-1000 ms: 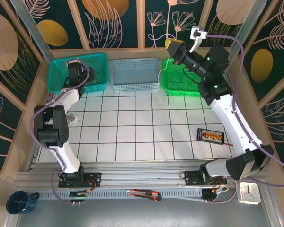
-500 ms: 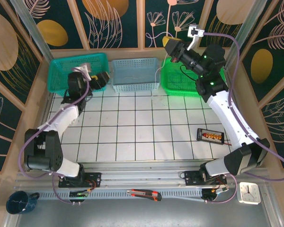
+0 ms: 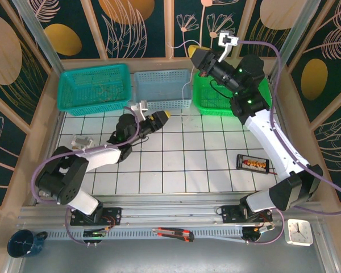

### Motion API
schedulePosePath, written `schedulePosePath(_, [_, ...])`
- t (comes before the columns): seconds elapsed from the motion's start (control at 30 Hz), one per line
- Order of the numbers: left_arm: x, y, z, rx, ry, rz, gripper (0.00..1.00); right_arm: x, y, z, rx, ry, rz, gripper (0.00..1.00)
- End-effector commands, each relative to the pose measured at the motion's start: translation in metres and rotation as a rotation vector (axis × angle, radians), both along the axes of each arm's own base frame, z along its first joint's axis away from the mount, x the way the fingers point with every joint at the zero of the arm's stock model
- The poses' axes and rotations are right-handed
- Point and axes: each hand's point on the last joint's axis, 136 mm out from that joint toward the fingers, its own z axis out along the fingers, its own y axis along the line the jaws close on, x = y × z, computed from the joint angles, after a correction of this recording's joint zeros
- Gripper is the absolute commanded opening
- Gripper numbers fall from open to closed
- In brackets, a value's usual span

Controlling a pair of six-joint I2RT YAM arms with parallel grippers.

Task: Untangle the cables

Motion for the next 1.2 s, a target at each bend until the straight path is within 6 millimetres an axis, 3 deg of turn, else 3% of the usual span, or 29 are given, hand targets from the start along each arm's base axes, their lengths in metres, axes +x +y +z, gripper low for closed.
schedulePosePath(0.0, [0.002,-0.002,0.015,-0.153,0.002,0.045,0.54,-0.007,0.002,0.025,0.038,-0.084,-0.005,0.0])
schedulePosePath(0.13, [-0.001,-0.003,-0.001,-0.17,0.049,0.072,0.45,-0.01,0.008,0.025,0.04,-0.085,0.008,0.0])
schedulePosePath(0.57, [-0.006,-0.004,-0.018,-0.196,0.094,0.096,0.37,-0.017,0.02,0.027,0.041,-0.101,0.026,0.0])
schedulePosePath(0.87, [-0.014,-0.014,-0.022,-0.217,0.116,0.068,0.39,-0.021,0.021,0.029,0.041,-0.108,0.03,0.0])
schedulePosePath(1.03, [-0.017,-0.023,-0.014,-0.245,0.108,0.041,0.39,-0.023,0.025,0.028,0.044,-0.107,0.039,0.0])
schedulePosePath(1.07, [-0.016,-0.027,-0.023,-0.236,0.126,0.037,0.38,-0.023,0.026,0.028,0.044,-0.106,0.042,0.0])
schedulePosePath(1.17, [-0.017,-0.031,-0.025,-0.24,0.134,0.029,0.37,-0.024,0.028,0.028,0.046,-0.105,0.047,0.0])
